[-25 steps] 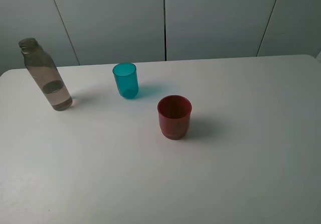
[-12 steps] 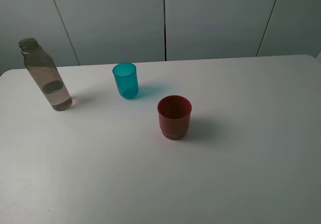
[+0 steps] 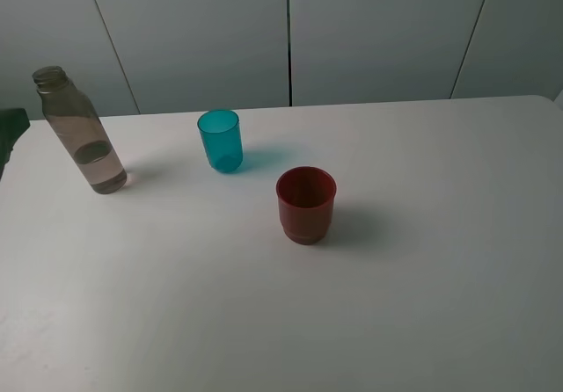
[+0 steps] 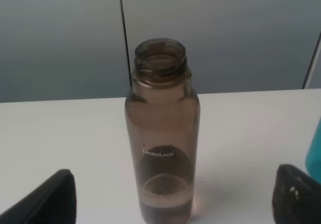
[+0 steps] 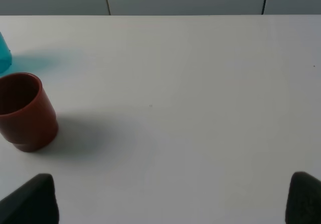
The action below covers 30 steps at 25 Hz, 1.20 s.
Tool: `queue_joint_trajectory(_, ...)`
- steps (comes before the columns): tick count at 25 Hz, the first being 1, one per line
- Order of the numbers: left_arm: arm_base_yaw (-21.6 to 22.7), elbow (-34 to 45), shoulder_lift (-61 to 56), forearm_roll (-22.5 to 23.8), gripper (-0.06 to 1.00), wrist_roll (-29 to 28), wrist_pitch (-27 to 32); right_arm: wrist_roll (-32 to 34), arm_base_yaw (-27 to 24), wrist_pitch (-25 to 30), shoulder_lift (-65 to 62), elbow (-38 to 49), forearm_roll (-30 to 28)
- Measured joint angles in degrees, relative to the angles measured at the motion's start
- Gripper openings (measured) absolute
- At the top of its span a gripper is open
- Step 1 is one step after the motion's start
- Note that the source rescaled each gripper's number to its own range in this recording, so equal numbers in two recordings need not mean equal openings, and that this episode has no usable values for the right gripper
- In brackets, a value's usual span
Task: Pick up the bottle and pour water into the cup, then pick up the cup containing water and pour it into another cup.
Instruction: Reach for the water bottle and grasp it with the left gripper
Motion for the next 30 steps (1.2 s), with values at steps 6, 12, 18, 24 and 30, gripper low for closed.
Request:
queue_joint_trajectory(6,0.00,2.58,8.75,-0.10,1.00,0.00,-13.82,0.00,0.00,0.00,0.00,0.00,0.00)
queue_joint_trajectory(12,0.00,2.58,19.30,-2.46,1.00,0.00,-24.26,0.00,0.00,0.00,0.00,0.00,0.00)
queue_joint_trajectory(18,0.00,2.58,26.85,-3.25,1.00,1.30,-36.21,0.00,0.00,0.00,0.00,0.00,0.00)
queue_joint_trajectory(24,0.00,0.54,34.25,-5.94,1.00,2.63,-41.54,0.00,0.00,0.00,0.00,0.00,0.00)
queue_joint_trajectory(30,-0.06,-4.41,41.76,-5.77,1.00,0.28,-43.78,0.00,0.00,0.00,0.00,0.00,0.00)
